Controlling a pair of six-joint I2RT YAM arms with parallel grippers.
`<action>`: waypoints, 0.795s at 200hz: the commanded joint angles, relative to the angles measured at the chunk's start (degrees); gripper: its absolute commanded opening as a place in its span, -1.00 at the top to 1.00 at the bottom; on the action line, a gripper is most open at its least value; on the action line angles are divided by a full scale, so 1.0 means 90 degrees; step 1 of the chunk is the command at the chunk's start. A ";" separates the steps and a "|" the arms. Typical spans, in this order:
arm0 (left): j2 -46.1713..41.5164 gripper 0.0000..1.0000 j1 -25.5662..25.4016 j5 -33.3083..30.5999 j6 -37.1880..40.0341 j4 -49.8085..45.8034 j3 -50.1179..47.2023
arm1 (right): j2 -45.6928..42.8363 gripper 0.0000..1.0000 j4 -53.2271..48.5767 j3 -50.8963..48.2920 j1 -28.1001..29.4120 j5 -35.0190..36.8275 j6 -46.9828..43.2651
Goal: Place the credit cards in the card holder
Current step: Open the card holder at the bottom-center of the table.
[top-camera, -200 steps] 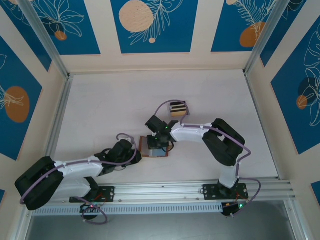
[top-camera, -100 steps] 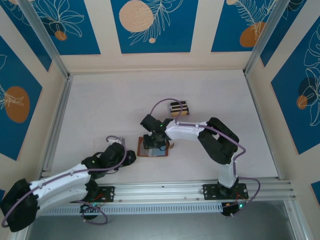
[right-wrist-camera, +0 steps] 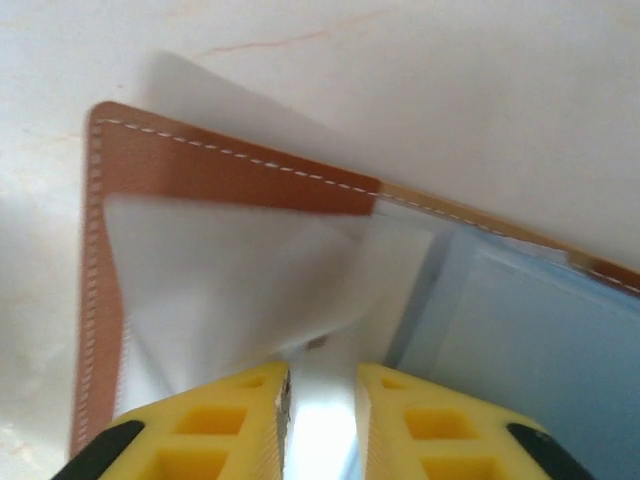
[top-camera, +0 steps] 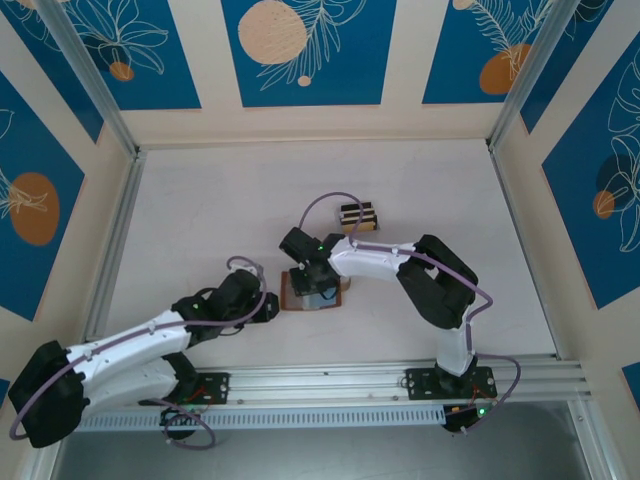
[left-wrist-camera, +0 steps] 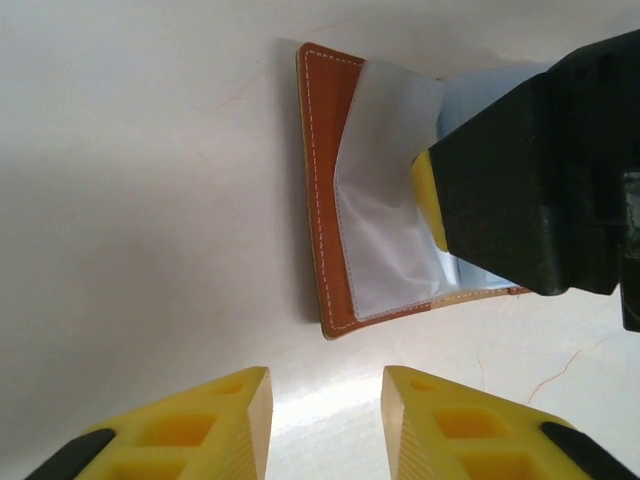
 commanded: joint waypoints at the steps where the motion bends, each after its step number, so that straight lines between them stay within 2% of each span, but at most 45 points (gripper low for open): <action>1: 0.0324 0.39 -0.0042 0.0150 0.0248 0.0232 0.0341 | -0.0271 0.57 -0.0560 0.0154 0.0040 0.0317 -0.0230; 45: 0.0933 0.44 -0.0043 0.0401 0.0456 0.0432 0.0726 | -0.0653 0.71 -0.0553 0.0089 -0.0064 -0.0020 -0.0449; 102: 0.1097 0.44 -0.0036 0.0493 0.0643 0.0242 0.1282 | -0.0842 0.84 -0.0540 -0.0117 -0.0245 -0.0154 -0.0540; 159: 0.1866 0.64 -0.0005 0.0784 0.0803 0.0261 0.1864 | -0.1024 0.89 -0.0298 -0.0646 -0.0621 -0.0291 -0.0370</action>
